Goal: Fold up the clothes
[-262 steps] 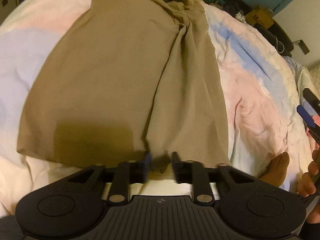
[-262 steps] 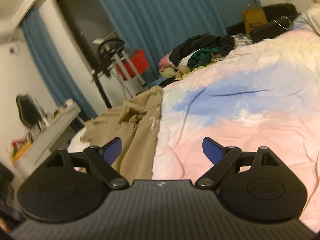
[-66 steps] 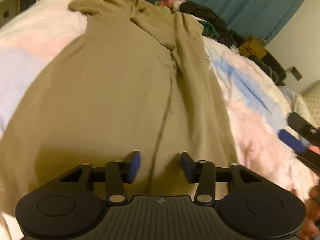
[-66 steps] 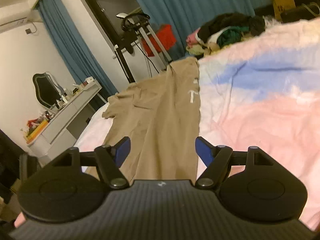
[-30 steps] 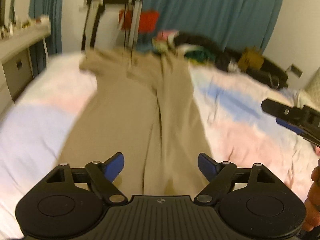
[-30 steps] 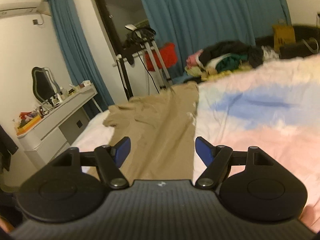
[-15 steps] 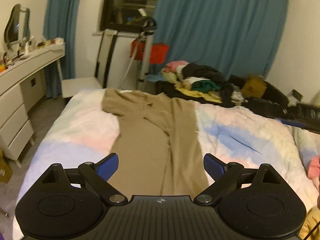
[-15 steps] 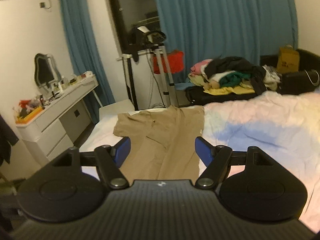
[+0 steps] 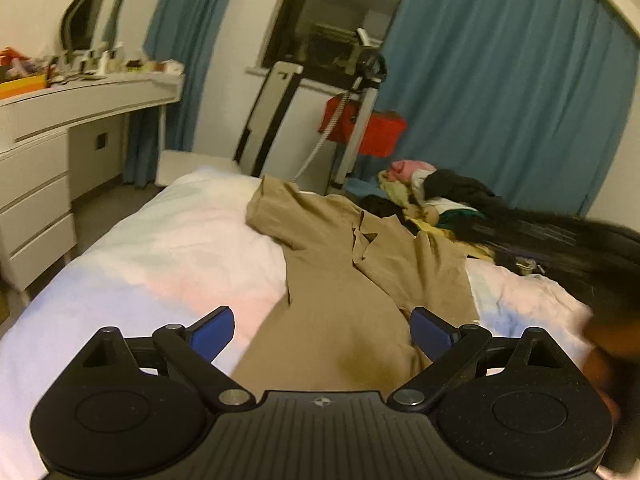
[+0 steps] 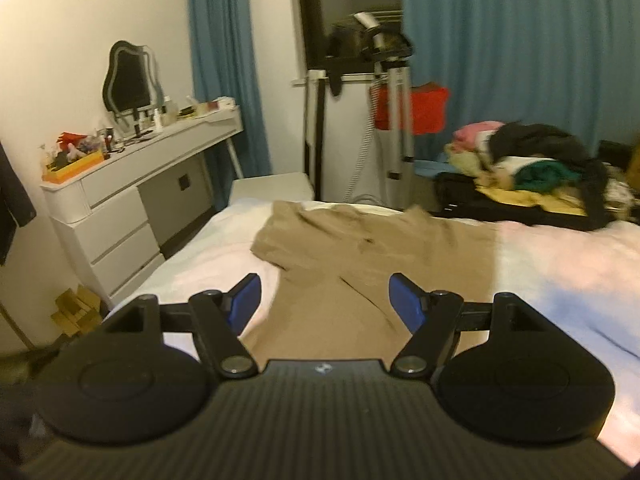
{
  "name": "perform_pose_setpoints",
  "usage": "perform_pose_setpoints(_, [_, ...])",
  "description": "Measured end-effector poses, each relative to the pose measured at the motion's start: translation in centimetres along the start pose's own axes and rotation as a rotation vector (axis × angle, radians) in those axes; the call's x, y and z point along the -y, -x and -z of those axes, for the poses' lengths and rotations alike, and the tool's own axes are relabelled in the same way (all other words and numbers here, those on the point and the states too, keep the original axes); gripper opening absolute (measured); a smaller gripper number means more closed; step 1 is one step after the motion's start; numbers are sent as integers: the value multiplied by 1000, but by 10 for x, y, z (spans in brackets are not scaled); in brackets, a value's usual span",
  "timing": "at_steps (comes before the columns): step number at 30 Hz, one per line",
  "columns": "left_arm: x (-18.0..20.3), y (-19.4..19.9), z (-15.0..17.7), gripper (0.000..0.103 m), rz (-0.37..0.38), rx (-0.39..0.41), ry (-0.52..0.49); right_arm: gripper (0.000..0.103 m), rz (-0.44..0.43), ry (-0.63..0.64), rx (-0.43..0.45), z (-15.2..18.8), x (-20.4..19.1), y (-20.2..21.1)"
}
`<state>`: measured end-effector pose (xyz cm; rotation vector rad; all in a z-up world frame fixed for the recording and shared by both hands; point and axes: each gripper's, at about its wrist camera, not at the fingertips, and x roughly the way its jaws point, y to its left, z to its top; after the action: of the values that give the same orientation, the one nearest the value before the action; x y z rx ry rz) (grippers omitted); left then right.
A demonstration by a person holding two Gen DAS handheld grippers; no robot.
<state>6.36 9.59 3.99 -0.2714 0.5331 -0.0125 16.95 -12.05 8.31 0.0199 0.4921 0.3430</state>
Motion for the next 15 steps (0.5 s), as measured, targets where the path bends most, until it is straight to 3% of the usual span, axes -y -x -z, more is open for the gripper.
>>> perform_pose_setpoints(4, [-31, -27, 5, 96, -32, 35, 18, 72, -60, 78, 0, 0, -17, -105])
perform_pose_setpoints(8, [-58, -66, 7, 96, -65, 41, 98, 71, -128, 126, -47, -1, -43, -207])
perform_pose_setpoints(12, [-80, -110, 14, 96, -55, -29, 183, 71, -198, 181, -104, 1, -67, -283])
perform_pose_setpoints(15, [-78, -122, 15, 96, -59, -10, 142, 70, -205, 222, -143, 6, -75, -320])
